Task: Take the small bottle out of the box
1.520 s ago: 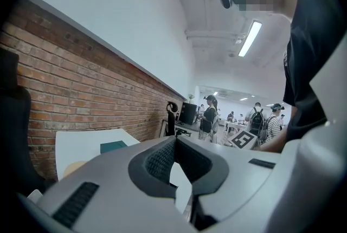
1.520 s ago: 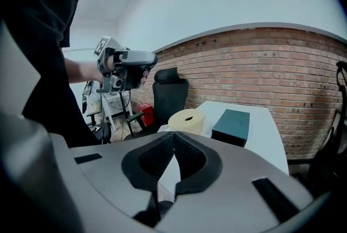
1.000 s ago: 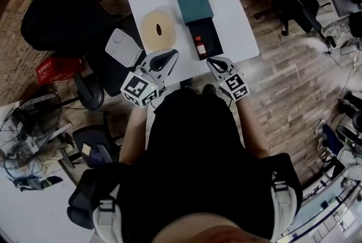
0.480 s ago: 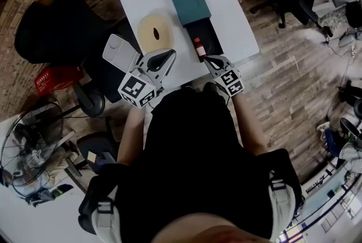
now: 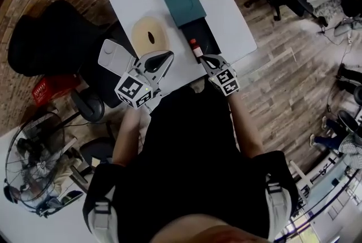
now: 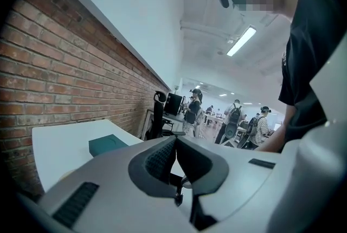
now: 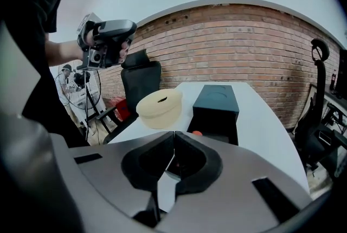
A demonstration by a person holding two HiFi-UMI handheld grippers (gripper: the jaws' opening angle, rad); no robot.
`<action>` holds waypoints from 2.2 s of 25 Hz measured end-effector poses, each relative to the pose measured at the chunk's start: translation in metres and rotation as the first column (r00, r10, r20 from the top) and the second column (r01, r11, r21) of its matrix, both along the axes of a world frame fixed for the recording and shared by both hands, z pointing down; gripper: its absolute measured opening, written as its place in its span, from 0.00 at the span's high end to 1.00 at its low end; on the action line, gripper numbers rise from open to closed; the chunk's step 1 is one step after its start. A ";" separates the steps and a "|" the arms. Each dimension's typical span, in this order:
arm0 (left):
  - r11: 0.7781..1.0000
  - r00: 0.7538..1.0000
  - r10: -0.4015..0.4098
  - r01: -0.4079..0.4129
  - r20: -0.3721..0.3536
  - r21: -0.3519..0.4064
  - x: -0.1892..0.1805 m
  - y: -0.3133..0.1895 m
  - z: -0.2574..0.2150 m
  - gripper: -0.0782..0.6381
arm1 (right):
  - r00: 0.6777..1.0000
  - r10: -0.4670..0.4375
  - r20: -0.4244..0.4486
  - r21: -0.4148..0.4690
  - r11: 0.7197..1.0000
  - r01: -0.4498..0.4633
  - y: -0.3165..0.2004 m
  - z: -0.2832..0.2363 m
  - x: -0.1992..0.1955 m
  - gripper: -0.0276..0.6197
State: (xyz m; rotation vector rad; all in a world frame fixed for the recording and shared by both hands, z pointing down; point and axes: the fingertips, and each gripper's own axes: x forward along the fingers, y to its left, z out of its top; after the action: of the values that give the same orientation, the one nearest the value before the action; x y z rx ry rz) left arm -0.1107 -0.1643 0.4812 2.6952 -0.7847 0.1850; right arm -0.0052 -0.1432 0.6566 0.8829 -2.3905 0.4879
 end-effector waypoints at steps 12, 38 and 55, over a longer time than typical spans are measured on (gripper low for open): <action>1.000 1.000 0.008 -0.007 0.030 -0.025 0.009 -0.005 0.013 0.86 | 1.000 -0.006 -0.012 -0.057 0.998 0.005 -0.008 0.030 0.011 0.94; 0.997 0.997 -0.058 0.060 0.042 -0.048 0.006 0.000 0.016 0.86 | 0.992 0.006 -0.129 -0.149 0.989 -0.025 -0.024 0.083 0.006 0.72; 0.996 0.997 -0.068 0.070 0.029 -0.047 0.006 -0.001 0.015 0.86 | 0.963 -0.031 -0.269 -0.177 0.984 -0.017 -0.029 0.089 0.008 0.66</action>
State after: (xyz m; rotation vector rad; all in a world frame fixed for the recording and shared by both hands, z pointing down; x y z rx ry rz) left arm -0.1046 -0.1652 0.4965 2.6215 -0.8692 0.2219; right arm 0.0031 -0.1719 0.7452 0.8050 -2.0664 0.5318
